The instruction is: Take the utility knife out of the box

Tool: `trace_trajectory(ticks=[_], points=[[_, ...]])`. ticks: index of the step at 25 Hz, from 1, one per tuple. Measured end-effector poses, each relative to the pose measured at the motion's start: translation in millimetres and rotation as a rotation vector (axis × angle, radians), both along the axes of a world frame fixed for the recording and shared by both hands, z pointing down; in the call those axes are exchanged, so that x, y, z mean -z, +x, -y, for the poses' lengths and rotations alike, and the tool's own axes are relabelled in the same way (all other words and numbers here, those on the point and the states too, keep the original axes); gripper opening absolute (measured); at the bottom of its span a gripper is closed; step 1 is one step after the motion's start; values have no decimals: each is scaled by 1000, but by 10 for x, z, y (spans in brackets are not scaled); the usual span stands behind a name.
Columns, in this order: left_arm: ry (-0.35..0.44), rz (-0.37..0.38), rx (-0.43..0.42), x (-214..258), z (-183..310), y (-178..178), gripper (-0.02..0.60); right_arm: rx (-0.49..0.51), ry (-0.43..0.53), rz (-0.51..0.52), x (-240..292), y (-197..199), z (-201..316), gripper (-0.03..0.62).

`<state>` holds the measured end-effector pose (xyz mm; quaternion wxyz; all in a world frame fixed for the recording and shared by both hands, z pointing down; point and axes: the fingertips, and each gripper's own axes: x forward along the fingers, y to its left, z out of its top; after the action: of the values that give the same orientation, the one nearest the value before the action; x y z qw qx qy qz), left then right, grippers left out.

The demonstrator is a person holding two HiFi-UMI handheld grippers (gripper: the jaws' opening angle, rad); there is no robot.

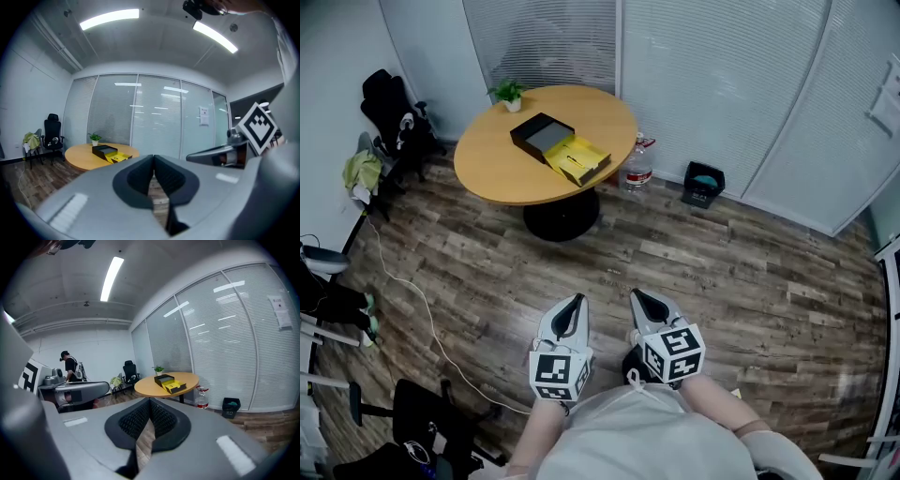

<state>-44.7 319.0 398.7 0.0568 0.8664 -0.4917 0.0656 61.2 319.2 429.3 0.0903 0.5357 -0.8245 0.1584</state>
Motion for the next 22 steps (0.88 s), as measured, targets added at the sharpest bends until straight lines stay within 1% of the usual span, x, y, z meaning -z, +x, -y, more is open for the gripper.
trace_trajectory(ticks=[5, 10, 16, 19, 22], points=[[2, 1, 54, 44, 740, 370, 7, 62, 18, 3, 95, 368, 799, -2], [20, -4, 96, 134, 1558, 781, 6, 129, 26, -8, 173, 742, 1657, -2], [6, -5, 138, 43, 2363, 1155, 6, 189, 16, -24, 136, 1089, 2489, -2], [-20, 4, 146, -36, 2674, 1266, 6, 203, -13, -20, 59, 1194, 2838, -2], [-45, 12, 163, -137, 2994, 1222, 6, 220, -48, -17, -72, 1161, 3155, -2]])
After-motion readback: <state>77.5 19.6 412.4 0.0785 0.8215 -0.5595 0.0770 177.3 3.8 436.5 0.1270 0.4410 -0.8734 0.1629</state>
